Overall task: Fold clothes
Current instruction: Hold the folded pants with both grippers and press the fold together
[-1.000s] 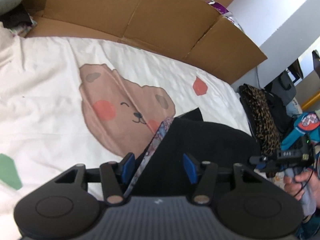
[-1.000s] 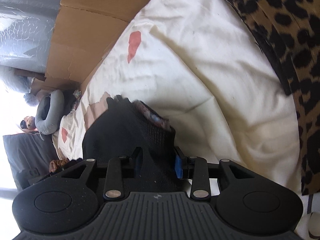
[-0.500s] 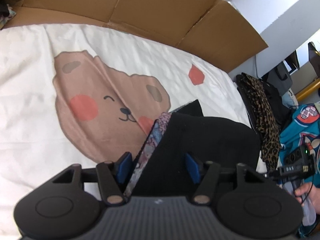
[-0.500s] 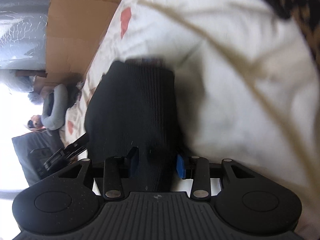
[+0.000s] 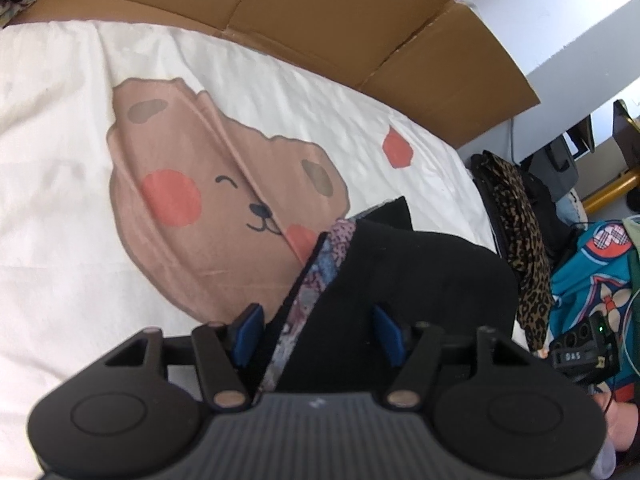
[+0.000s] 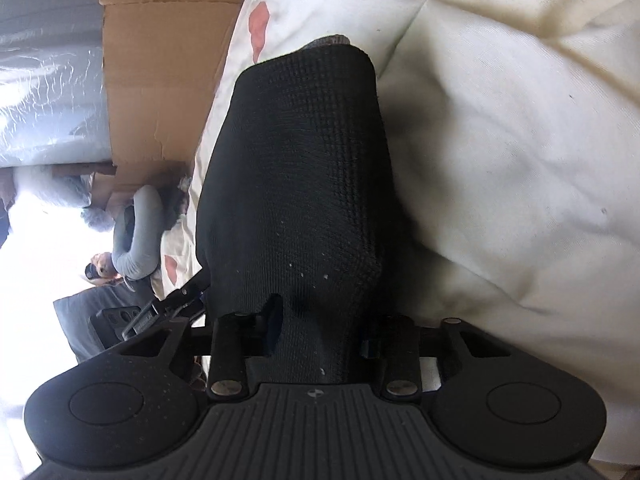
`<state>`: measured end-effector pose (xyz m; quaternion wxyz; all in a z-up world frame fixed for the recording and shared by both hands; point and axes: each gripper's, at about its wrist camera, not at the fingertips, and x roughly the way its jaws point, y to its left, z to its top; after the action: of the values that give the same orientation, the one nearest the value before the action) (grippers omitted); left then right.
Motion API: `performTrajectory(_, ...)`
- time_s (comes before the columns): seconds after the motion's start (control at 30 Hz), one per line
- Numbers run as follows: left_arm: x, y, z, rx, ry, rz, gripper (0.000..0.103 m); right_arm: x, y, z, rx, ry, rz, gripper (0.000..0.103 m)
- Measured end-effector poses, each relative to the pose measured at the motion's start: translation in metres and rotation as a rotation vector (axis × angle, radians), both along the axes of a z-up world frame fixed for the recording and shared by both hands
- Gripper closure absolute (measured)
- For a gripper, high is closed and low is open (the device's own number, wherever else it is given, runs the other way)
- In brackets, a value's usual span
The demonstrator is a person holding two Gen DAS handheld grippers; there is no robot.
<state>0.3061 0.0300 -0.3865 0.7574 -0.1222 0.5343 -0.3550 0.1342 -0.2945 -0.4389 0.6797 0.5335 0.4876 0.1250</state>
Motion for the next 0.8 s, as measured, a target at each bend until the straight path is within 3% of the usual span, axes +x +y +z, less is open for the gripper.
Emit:
performTrajectory(0.03,-0.001,0.0,0.0,-0.001,0.004,-0.001,0.042,0.001,0.001,0.0,-0.012,0.001,0.014,0.095)
performTrajectory(0.5,-0.009,-0.004,-0.002,-0.02,0.067,-0.019,0.054,-0.008,-0.002,0.025,-0.028,0.013,0.055,0.097)
performTrajectory(0.8,-0.018,-0.017,0.004,-0.032,0.111,-0.095,0.055,-0.032,-0.024,0.033,-0.045,0.034,0.047,0.097)
